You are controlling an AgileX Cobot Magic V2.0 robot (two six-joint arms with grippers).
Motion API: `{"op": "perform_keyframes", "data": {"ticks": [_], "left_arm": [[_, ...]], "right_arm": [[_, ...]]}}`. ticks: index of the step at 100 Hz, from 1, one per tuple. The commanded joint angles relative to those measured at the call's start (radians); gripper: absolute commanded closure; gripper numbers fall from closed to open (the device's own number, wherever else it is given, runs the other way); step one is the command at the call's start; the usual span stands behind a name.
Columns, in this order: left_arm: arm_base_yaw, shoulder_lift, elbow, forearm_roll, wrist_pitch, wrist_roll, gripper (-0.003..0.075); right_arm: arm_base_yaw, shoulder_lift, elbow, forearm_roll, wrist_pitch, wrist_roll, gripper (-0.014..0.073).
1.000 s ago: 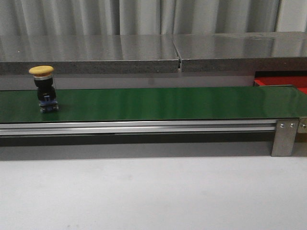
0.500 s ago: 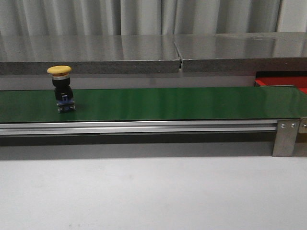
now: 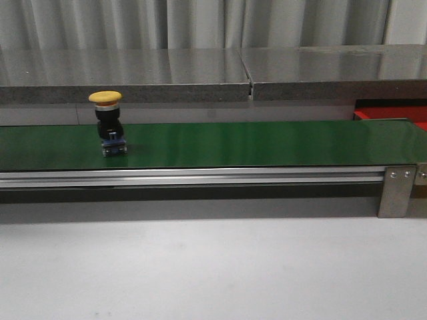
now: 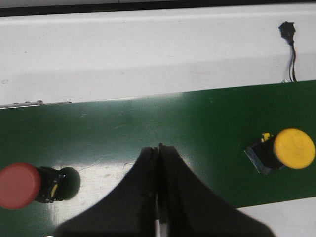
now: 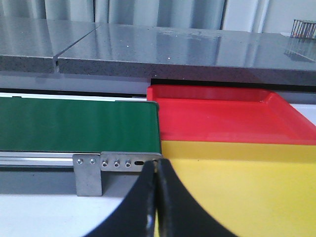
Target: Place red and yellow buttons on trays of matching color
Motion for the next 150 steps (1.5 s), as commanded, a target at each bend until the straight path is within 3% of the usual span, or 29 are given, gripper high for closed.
{"op": "perform_keyframes", "data": {"ticks": [1, 51, 88, 113, 150], "left_arm": [[-0.036, -0.094, 0.044, 0.001, -0.101, 0.001, 0.0739], [-0.053, -0.530, 0.443, -0.024, -0.271, 0.001, 0.0739], [-0.053, -0.890, 0.680, -0.028, -0.282, 0.001, 0.0739], [-0.053, -1.013, 0.716, -0.024, -0.258, 0.001, 0.0739], [-0.053, -1.022, 0.716, -0.024, -0.255, 0.001, 0.0739]], "right_arm": [[-0.004, -0.004, -0.010, -0.008, -0.073, 0.000, 0.0659], [-0.004, -0.004, -0.010, -0.008, -0.073, 0.000, 0.0659], [-0.004, -0.002, -0.024, -0.008, -0.067, 0.000, 0.0659], [-0.004, 0.079, -0.149, -0.012, 0.016, -0.001, 0.0659], [-0.004, 0.422, -0.397, -0.057, 0.026, -0.002, 0.0659]]}}
